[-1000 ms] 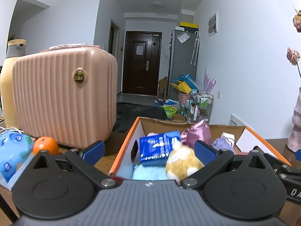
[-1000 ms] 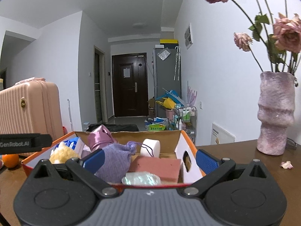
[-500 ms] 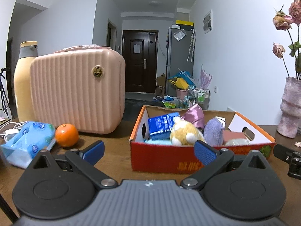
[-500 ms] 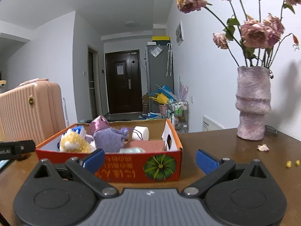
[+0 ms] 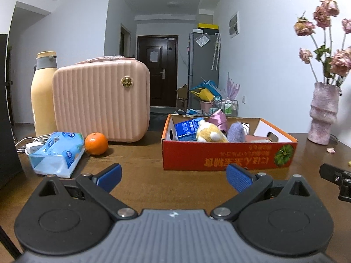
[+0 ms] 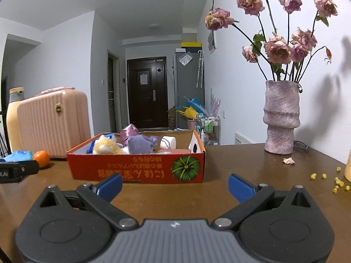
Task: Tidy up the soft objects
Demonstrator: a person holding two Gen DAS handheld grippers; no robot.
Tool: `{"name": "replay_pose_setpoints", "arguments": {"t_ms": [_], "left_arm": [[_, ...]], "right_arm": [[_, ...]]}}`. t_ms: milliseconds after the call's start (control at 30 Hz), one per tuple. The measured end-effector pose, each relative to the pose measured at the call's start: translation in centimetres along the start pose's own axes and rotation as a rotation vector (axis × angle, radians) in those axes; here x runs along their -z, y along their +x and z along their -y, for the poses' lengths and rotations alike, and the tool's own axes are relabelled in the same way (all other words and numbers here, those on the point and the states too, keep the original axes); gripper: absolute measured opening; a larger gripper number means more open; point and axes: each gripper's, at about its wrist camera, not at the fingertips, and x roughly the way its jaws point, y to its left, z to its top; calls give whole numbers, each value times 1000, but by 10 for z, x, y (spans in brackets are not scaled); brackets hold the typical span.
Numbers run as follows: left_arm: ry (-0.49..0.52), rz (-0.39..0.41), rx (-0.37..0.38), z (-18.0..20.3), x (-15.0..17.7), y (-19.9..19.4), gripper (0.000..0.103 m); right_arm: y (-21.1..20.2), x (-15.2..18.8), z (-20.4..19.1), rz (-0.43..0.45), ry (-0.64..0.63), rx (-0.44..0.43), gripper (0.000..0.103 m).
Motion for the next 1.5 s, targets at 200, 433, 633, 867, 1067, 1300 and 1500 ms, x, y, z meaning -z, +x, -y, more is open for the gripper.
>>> {"name": "replay_pose_setpoints", "arguments": {"t_ms": [200,433,633,867,1067,1300,1500], "left_arm": [[31,29,35,0,11,-45,103],[34,54,87,-4,20,-95,103],[50,78,101,-4,28,-136,103],[87,98,116,-6,42,-175,103],[87,106,132,-10,49,-199,103],[91,113,145,-10,54,-212,103],[98,126,155,-9,54,-218,103]], "right_arm": [[-41,7,-5,6,-13,-9,103],[-91,13,-3,26,18,-38,103],[-134,20,-2,40,41,-56,103],[-177,29,-4,20,23,-70,103],[-209,30,-8,45,4,-78,103],[-226,33,-13,50,-7,-93,103],[-234,32,-16,66,-17,-102,103]]}}
